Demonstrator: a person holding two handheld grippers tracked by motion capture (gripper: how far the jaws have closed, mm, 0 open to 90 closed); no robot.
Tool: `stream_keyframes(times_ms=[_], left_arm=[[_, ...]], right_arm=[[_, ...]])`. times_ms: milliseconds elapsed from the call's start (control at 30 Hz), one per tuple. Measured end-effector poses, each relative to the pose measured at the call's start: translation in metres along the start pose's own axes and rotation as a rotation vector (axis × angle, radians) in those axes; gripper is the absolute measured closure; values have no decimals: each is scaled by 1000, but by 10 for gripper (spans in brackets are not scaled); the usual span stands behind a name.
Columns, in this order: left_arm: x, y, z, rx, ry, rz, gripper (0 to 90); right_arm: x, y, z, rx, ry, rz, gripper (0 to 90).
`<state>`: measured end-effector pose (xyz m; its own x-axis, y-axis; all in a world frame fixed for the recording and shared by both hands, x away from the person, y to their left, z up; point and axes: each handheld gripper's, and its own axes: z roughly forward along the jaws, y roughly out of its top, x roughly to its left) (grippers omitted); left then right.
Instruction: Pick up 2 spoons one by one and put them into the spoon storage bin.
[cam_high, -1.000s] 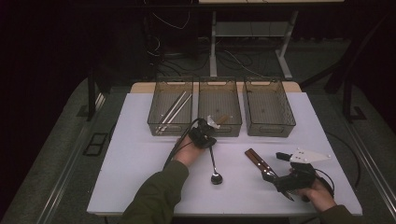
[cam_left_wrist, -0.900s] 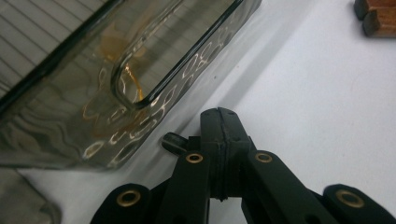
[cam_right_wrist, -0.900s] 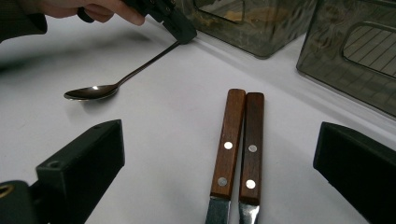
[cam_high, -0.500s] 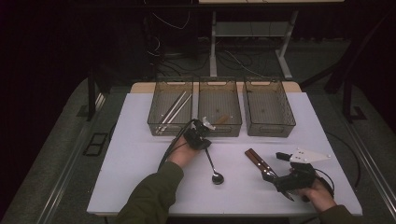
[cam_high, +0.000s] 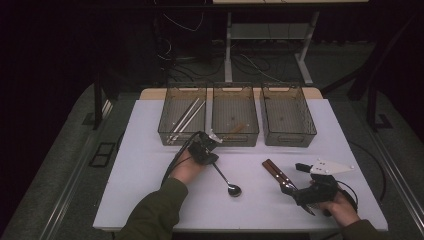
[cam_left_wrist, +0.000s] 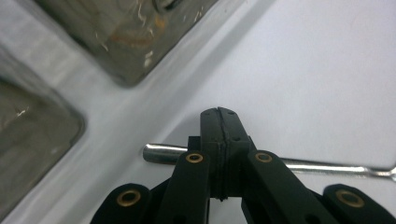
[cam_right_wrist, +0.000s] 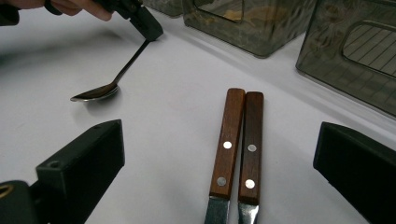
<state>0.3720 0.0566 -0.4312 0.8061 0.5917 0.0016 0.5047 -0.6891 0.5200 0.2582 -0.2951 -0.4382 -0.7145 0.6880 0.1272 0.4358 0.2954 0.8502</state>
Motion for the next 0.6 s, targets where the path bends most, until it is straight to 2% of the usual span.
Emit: stream_keyframes(times_ms=[600], left_arm=[[-8,-32,-21,15,-25,-4,897]], right_arm=[[0,0,0,1,-2,3,21]])
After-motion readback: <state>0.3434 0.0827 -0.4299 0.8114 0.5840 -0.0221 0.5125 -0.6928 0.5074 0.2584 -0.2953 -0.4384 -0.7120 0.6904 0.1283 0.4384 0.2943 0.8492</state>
